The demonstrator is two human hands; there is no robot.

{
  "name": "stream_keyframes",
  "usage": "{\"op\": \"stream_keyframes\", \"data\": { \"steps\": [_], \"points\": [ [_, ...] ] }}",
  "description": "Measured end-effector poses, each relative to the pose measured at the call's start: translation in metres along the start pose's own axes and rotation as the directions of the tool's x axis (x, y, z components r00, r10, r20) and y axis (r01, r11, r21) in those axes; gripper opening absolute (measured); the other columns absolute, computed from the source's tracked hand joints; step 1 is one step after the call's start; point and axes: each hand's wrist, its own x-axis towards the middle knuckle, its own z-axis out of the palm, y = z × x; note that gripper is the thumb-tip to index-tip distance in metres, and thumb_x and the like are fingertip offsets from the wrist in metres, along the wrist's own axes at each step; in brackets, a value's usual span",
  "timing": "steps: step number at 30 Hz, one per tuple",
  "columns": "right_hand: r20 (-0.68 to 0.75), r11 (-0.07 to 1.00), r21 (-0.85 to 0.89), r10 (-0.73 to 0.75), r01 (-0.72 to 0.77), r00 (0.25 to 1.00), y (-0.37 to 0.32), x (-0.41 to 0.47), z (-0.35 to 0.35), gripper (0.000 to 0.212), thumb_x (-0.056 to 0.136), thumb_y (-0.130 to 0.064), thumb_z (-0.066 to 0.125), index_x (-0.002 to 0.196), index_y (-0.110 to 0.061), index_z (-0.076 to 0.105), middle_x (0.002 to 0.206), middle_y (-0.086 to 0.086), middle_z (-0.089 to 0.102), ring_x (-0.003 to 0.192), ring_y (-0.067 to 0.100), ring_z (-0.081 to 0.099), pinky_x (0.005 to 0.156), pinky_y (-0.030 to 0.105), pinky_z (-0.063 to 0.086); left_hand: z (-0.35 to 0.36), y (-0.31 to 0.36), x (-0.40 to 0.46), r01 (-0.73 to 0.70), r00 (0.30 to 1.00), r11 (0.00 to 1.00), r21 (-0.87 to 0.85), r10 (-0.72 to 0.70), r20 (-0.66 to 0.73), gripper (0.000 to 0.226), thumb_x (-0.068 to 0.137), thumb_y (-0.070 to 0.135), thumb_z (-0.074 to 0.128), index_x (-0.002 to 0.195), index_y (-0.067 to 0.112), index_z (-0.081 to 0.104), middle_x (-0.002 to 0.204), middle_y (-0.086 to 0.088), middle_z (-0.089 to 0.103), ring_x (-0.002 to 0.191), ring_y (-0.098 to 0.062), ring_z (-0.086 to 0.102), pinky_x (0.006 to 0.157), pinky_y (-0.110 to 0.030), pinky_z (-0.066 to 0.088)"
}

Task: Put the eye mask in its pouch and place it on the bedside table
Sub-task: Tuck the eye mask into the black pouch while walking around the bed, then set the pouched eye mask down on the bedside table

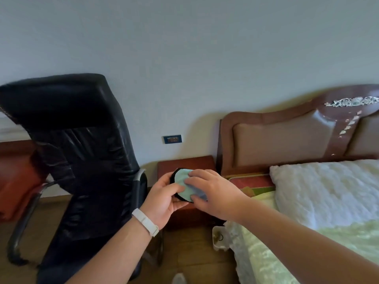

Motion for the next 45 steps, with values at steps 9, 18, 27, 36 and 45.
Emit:
{"op": "stream_keyframes", "data": {
  "steps": [9, 18, 27, 36, 45],
  "points": [
    [0.053, 0.989, 0.023, 0.142, -0.143, 0.988, 0.096, 0.096, 0.048, 0.045, 0.088, -0.026, 0.060, 0.132, -0.019, 0.050, 0.137, 0.003, 0.047, 0.122, 0.026, 0.043, 0.103, 0.037, 0.037, -0.032, 0.014, 0.161, 0.122, 0.992, 0.991, 0.046, -0.122, 0.001, 0.033, 0.087, -0.004, 0.054, 0.112, 0.013, 0.066, 0.109, -0.017, 0.069, 0.098, -0.033, 0.068, 0.067, -0.039, 0.057],
    [0.149, 0.893, 0.061, 0.434, -0.446, 0.888, 0.210, 0.204, 0.113, 0.046, 0.083, -0.021, 0.060, 0.128, -0.021, 0.051, 0.136, 0.000, 0.047, 0.120, 0.026, 0.044, 0.100, 0.039, 0.040, -0.067, 0.010, 0.356, 0.344, 0.937, 0.936, 0.071, -0.347, 0.044, 0.032, 0.083, -0.003, 0.059, 0.102, 0.019, 0.072, 0.099, -0.012, 0.075, 0.091, -0.029, 0.072, 0.066, -0.038, 0.058],
    [0.187, 0.831, 0.056, 0.535, -0.553, 0.824, 0.291, 0.236, 0.154, 0.044, 0.084, -0.017, 0.057, 0.127, -0.019, 0.051, 0.134, 0.000, 0.046, 0.119, 0.024, 0.042, 0.097, 0.039, 0.042, -0.060, -0.017, 0.459, 0.398, 0.915, 0.906, 0.146, -0.403, 0.003, 0.027, 0.084, -0.001, 0.059, 0.105, 0.014, 0.069, 0.096, -0.013, 0.075, 0.084, -0.025, 0.073, 0.062, -0.033, 0.057],
    [0.186, 0.768, 0.042, 0.623, -0.639, 0.760, 0.381, 0.237, 0.246, 0.042, 0.082, -0.009, 0.054, 0.124, -0.016, 0.054, 0.128, 0.003, 0.050, 0.112, 0.028, 0.046, 0.090, 0.043, 0.046, -0.059, -0.089, 0.551, 0.450, 0.891, 0.885, 0.120, -0.436, -0.124, 0.024, 0.088, 0.004, 0.057, 0.109, 0.011, 0.065, 0.107, -0.015, 0.071, 0.090, -0.025, 0.071, 0.062, -0.032, 0.058],
    [0.227, 0.748, 0.002, 0.646, -0.664, 0.729, 0.469, 0.229, 0.323, 0.045, 0.082, -0.009, 0.056, 0.127, -0.015, 0.053, 0.131, 0.008, 0.049, 0.115, 0.032, 0.046, 0.093, 0.042, 0.042, -0.074, -0.183, 0.644, 0.482, 0.873, 0.870, 0.103, -0.468, -0.134, 0.024, 0.087, 0.002, 0.053, 0.106, 0.012, 0.063, 0.105, -0.012, 0.069, 0.090, -0.023, 0.069, 0.068, -0.037, 0.058]
  ]
}}
